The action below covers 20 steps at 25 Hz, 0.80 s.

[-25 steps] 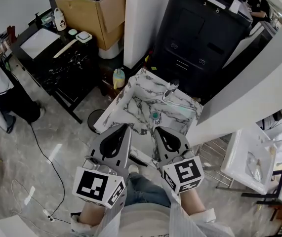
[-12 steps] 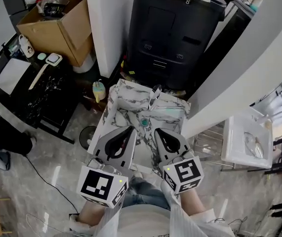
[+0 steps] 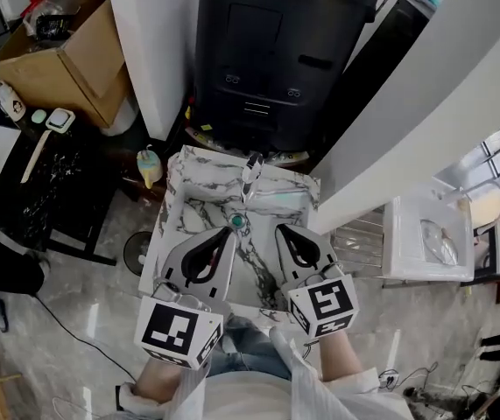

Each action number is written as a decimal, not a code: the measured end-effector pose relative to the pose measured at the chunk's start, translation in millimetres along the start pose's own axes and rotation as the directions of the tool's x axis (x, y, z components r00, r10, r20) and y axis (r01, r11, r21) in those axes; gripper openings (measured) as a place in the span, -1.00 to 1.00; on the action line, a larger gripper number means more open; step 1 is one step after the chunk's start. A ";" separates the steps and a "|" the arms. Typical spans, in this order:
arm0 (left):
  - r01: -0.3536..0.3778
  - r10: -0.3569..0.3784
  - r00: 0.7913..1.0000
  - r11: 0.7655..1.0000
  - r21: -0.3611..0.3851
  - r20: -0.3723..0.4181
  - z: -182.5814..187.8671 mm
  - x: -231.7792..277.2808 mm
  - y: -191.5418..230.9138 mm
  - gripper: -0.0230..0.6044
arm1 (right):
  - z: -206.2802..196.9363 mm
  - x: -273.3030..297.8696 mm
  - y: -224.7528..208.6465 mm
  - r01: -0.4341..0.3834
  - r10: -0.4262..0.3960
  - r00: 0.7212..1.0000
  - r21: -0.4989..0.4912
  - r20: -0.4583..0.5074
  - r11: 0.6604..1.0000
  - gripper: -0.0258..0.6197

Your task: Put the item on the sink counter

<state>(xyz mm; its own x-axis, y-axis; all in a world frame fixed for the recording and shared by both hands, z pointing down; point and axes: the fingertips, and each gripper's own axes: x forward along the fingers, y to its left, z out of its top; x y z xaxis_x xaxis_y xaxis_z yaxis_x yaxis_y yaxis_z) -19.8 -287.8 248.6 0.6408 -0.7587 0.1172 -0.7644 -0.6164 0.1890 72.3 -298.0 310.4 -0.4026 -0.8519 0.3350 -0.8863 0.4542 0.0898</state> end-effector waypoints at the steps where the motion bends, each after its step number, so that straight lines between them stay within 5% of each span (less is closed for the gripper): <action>1: 0.003 -0.003 1.000 1.000 0.000 -0.006 -2.3 4.1 0.1 -0.88 | -2.0 2.2 -6.1 0.005 -0.005 1.000 -0.005 -0.006 1.000 -0.90; 9: -0.012 0.011 0.999 1.000 -0.016 -0.043 -22.8 27.6 8.3 -0.88 | -28.5 31.5 -47.3 -0.011 0.002 0.996 -0.098 -0.091 0.995 -0.89; 20: -0.069 0.062 0.990 0.996 -0.056 -0.129 -66.6 52.3 29.4 -0.88 | -102.3 87.5 -77.5 -0.173 0.121 0.948 -0.158 -0.293 0.972 -0.89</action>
<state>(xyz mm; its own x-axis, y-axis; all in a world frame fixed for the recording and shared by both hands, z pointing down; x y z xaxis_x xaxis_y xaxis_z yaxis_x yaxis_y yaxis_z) -4.0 -331.6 325.2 0.5963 -0.7616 0.2539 -0.8018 -0.5494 0.2350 129.1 -381.1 428.7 -0.4220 -0.6766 0.6034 -0.7559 0.6301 0.1779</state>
